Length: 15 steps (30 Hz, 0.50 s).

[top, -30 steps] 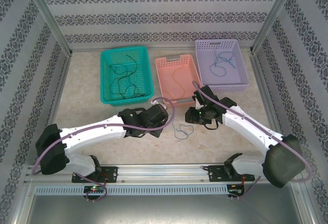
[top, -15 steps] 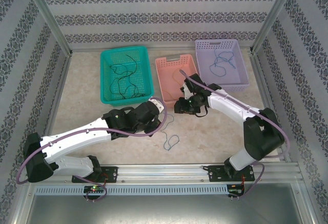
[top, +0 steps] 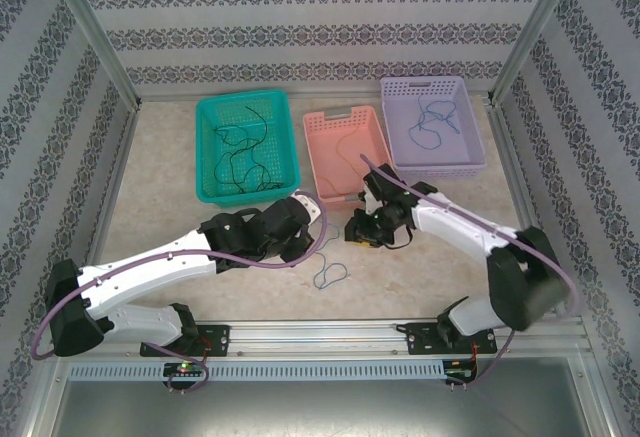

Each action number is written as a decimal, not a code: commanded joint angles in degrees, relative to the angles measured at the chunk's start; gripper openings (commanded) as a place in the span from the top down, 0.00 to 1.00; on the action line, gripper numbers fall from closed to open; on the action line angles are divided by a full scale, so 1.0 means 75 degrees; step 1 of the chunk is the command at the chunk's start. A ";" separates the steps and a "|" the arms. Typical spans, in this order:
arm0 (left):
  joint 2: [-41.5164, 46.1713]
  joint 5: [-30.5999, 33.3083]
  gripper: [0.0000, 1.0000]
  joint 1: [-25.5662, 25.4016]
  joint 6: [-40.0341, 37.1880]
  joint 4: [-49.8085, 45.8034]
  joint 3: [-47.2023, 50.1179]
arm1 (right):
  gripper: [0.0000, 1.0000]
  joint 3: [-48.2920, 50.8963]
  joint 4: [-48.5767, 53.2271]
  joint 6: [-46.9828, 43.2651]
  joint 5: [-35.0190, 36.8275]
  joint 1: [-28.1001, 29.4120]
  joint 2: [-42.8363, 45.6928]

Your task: Untangle the cables

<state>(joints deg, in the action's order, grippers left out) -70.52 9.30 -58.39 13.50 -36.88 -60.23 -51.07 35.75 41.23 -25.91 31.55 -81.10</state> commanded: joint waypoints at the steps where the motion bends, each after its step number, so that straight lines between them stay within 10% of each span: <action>1: 0.0306 0.0194 1.00 0.0075 0.0479 -0.0206 0.0025 | 0.71 0.0281 0.0211 0.2036 0.0219 0.0569 0.0745; 15: 0.1144 0.0120 1.00 0.0077 0.1322 0.0103 0.0725 | 0.65 0.0903 -0.1587 0.7044 0.1251 0.3003 0.0256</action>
<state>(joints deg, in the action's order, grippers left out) -63.66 9.72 -58.37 21.41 -36.84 -55.64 -44.82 28.36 84.66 -19.70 53.23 -77.62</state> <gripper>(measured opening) 0.047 0.351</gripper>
